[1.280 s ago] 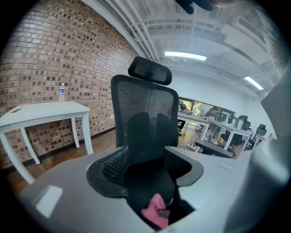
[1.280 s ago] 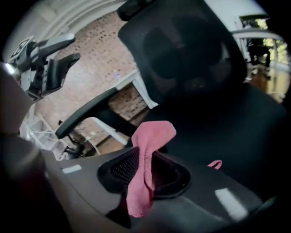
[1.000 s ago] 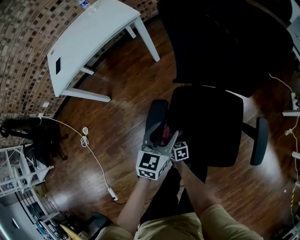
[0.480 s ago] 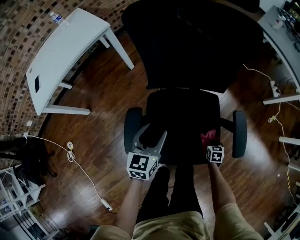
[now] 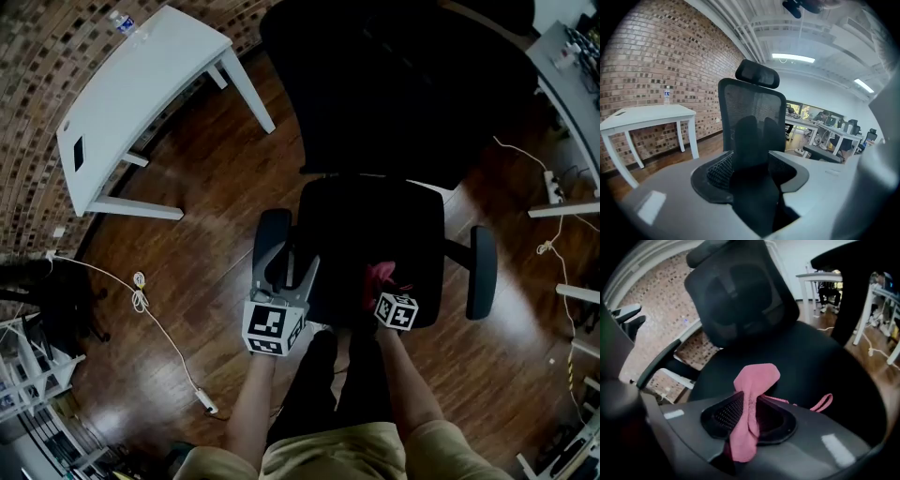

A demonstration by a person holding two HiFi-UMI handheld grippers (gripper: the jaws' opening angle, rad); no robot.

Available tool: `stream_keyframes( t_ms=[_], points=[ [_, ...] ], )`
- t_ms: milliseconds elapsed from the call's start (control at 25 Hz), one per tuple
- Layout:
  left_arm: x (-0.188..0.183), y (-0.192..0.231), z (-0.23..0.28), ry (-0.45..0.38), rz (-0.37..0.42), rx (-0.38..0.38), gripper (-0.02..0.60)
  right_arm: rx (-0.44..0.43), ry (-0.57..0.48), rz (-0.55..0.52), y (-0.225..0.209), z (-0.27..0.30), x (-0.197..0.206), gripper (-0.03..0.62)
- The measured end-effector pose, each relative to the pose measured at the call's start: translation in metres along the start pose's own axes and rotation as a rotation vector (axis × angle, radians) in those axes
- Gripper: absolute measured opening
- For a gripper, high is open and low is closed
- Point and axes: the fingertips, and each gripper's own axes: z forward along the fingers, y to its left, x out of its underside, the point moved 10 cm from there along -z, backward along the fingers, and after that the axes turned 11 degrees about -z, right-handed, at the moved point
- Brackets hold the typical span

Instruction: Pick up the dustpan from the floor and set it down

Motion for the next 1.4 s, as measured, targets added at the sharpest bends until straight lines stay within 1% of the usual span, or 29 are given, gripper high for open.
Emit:
stream_keyframes(
  t_ms=[160,240,280,360,440,480,520,560,640,760,800,840,880,960,1040,1080,1160,1200,1240,1280,1320,1360,1400],
  points=[
    [0.000,0.020,-0.021,-0.016,0.016,-0.072,0.193,-0.230,0.009,-0.064,0.107,0.037,0.008,0.083],
    [0.004,0.029,-0.035,-0.011,0.024,-0.102,0.193,-0.332,0.021,-0.103,0.152,0.047,0.015,0.083],
    [0.007,0.034,-0.042,-0.007,0.026,-0.116,0.193,-0.378,0.031,-0.141,0.170,0.052,0.019,0.083],
    [0.014,0.042,-0.053,0.004,0.028,-0.142,0.193,-0.445,0.054,-0.234,0.195,0.061,0.029,0.083],
    [0.020,0.047,-0.059,0.012,0.022,-0.152,0.193,-0.466,0.047,-0.272,0.195,0.068,0.032,0.082],
    [0.021,0.047,-0.060,0.014,0.020,-0.150,0.193,-0.451,0.037,-0.270,0.186,0.068,0.031,0.081],
    [0.022,0.046,-0.060,0.016,0.017,-0.142,0.193,-0.414,0.032,-0.270,0.171,0.066,0.029,0.081],
    [0.023,0.044,-0.058,0.016,0.013,-0.131,0.193,-0.358,0.036,-0.281,0.150,0.061,0.028,0.081],
    [0.028,0.033,-0.050,0.017,-0.003,-0.097,0.186,-0.210,0.062,-0.339,0.093,0.044,0.032,0.081],
    [0.042,0.009,-0.031,0.033,-0.024,-0.032,0.181,0.029,0.082,-0.415,-0.005,-0.003,0.035,0.081],
    [0.046,0.000,-0.022,0.043,-0.027,-0.006,0.181,0.094,0.080,-0.427,-0.034,-0.021,0.033,0.080],
    [0.050,-0.009,-0.013,0.053,-0.029,0.022,0.181,0.140,0.079,-0.435,-0.058,-0.038,0.032,0.080],
    [0.053,-0.018,-0.006,0.063,-0.031,0.049,0.182,0.165,0.084,-0.444,-0.075,-0.053,0.031,0.081],
    [0.055,-0.032,0.004,0.077,-0.028,0.092,0.181,0.178,0.100,-0.454,-0.094,-0.071,0.030,0.080],
    [0.049,-0.040,0.010,0.081,-0.005,0.113,0.181,0.198,0.108,-0.442,-0.100,-0.075,0.027,0.080],
    [0.045,-0.042,0.011,0.077,0.011,0.118,0.182,0.221,0.110,-0.426,-0.101,-0.076,0.025,0.080],
    [0.036,-0.041,0.010,0.065,0.037,0.115,0.181,0.293,0.111,-0.358,-0.098,-0.077,0.025,0.080],
    [0.032,-0.038,0.008,0.057,0.043,0.107,0.181,0.322,0.105,-0.305,-0.094,-0.076,0.027,0.080],
    [0.028,-0.033,0.005,0.047,0.047,0.095,0.179,0.327,0.091,-0.246,-0.087,-0.072,0.029,0.081],
    [0.025,-0.026,0.002,0.036,0.049,0.078,0.179,0.299,0.070,-0.197,-0.074,-0.064,0.031,0.081],
    [0.021,-0.020,-0.002,0.026,0.051,0.059,0.179,0.240,0.047,-0.177,-0.054,-0.053,0.032,0.081],
    [0.018,-0.013,-0.008,0.019,0.054,0.039,0.179,0.160,0.027,-0.191,-0.027,-0.041,0.034,0.081],
    [0.017,-0.008,-0.014,0.016,0.059,0.019,0.179,0.067,0.010,-0.229,0.005,-0.029,0.036,0.080]
  ],
)
